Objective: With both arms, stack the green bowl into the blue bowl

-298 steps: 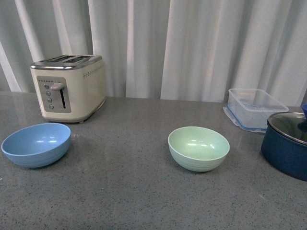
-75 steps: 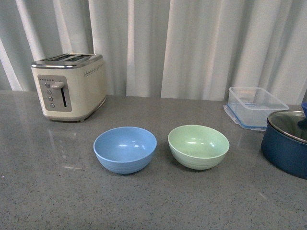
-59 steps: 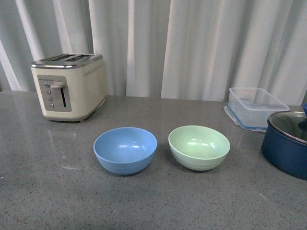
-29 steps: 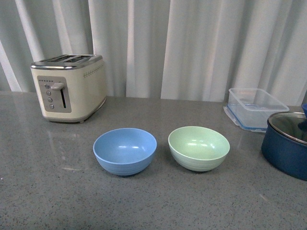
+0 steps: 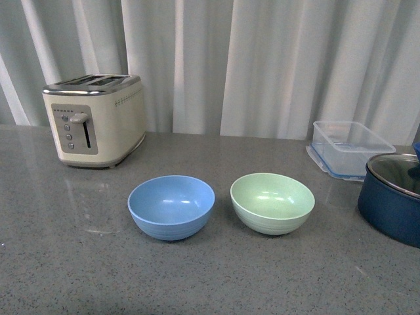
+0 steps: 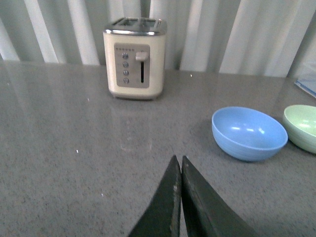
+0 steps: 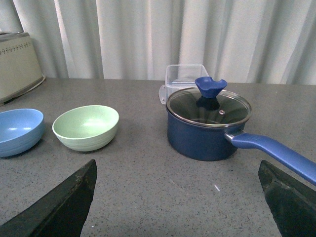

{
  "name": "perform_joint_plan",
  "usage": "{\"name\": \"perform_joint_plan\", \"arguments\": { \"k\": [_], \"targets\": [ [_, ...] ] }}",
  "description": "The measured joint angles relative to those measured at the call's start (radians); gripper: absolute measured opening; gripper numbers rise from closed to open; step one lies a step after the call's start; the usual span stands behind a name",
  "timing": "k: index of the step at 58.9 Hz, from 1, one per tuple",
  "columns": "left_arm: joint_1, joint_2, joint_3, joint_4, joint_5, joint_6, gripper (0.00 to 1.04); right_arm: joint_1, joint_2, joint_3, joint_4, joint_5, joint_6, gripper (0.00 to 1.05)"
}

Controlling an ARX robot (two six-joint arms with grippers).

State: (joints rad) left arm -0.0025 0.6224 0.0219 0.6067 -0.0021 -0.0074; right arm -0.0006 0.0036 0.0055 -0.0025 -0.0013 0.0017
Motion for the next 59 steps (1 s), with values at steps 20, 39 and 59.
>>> {"name": "perform_joint_plan", "arguments": {
  "k": [20,39,59],
  "targets": [
    [0.000,-0.225,-0.001,-0.210,0.000,0.000,0.04,0.000,0.000,0.000,0.000,0.000,0.000,0.95],
    [0.000,-0.355,-0.001,-0.335,0.000,0.000,0.04,0.000,0.000,0.000,0.000,0.000,0.000,0.95],
    [0.000,-0.498,-0.001,-0.492,-0.001,0.000,0.04,0.000,0.000,0.000,0.000,0.000,0.000,0.95]
  ]
}}
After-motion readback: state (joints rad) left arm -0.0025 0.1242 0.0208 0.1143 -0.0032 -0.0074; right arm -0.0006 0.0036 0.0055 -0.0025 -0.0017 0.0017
